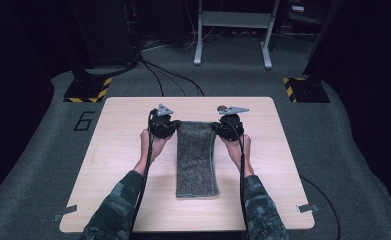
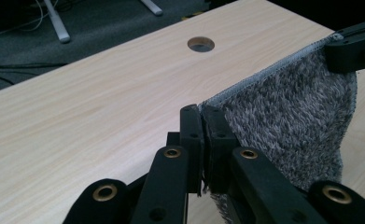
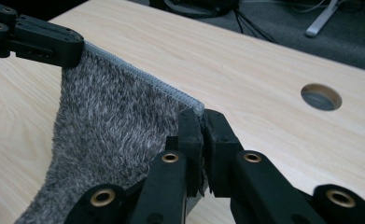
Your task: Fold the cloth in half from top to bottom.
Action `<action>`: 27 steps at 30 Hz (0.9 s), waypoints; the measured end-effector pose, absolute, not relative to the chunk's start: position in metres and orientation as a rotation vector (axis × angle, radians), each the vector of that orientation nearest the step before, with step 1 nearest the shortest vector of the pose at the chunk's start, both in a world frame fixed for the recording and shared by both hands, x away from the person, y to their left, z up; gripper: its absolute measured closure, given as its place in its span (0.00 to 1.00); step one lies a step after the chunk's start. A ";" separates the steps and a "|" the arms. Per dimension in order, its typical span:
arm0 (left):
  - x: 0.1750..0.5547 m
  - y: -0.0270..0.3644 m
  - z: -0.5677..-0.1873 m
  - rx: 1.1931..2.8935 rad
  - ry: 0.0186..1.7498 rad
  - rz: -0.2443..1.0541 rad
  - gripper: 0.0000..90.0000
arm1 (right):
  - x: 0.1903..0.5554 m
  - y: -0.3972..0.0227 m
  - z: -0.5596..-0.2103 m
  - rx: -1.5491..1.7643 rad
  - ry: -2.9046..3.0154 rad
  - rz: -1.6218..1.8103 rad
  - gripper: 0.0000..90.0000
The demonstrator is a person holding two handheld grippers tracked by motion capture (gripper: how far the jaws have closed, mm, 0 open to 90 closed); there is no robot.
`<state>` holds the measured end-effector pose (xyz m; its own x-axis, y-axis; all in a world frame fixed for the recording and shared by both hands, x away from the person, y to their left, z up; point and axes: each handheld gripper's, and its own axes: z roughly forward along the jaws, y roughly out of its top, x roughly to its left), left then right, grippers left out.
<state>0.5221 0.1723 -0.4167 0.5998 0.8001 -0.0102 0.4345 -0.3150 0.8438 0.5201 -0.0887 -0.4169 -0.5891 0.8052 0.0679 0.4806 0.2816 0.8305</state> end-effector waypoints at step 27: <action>0.466 0.181 -0.429 1.989 0.886 0.427 0.97 | 0.464 -0.098 -0.431 1.101 2.250 1.286 0.95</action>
